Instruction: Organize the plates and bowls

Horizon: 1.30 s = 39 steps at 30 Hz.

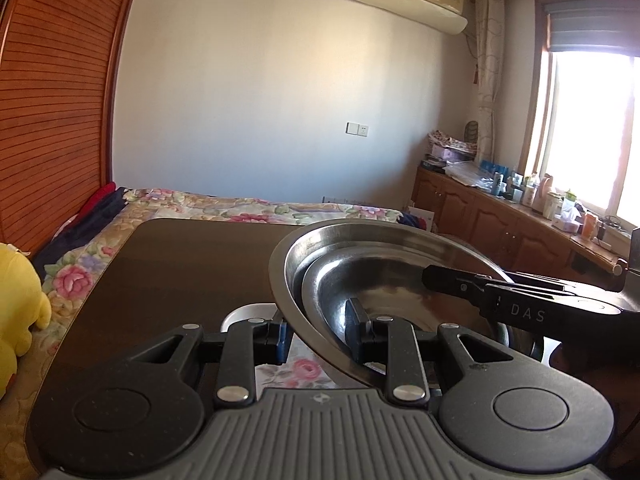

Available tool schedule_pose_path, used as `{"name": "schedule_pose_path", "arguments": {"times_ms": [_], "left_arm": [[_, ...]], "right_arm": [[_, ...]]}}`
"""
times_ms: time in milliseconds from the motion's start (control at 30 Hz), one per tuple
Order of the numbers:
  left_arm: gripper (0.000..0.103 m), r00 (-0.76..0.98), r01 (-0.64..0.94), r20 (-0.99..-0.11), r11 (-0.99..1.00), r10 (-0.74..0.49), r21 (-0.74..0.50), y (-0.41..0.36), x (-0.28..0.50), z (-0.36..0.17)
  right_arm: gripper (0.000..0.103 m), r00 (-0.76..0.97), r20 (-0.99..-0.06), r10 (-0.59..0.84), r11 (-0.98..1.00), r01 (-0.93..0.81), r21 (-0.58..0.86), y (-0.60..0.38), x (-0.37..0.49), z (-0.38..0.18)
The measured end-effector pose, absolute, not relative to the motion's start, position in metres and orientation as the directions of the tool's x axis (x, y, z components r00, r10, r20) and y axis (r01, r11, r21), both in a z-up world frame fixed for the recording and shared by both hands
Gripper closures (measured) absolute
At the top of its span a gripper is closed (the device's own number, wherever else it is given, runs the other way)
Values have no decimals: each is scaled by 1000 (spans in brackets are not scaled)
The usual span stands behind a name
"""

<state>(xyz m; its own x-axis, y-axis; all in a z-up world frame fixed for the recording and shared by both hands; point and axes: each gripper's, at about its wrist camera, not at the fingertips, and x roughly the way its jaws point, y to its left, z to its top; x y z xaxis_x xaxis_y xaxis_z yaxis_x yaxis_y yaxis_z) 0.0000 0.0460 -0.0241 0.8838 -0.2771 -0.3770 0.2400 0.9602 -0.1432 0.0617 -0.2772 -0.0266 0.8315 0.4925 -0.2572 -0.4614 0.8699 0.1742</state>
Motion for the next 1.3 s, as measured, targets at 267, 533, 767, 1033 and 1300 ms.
{"name": "schedule_pose_path", "arguments": {"times_ms": [267,533,767,1033,1300], "left_arm": [[73,885,202,-395,967,-247,-153,57,3,-33],[73,874,179,-425,969,-236,-170,58,10,-47],[74,874,162,-434,973,-220,-166,61,11,-51],[74,869,158,-446,974,-215,-162,60,12,-58],[73,873,153,-443,977,-204,-148,59,11,-58]], "right_arm": [[74,812,-281,511,860,-486,159,-261,66,-34],[74,799,-320,509,860,-488,151,-252,73,-43],[74,786,-342,515,856,-495,153,-247,75,-49],[74,785,-355,508,859,-492,144,-242,77,-52],[73,787,-353,506,859,-495,128,-242,75,-52]]}}
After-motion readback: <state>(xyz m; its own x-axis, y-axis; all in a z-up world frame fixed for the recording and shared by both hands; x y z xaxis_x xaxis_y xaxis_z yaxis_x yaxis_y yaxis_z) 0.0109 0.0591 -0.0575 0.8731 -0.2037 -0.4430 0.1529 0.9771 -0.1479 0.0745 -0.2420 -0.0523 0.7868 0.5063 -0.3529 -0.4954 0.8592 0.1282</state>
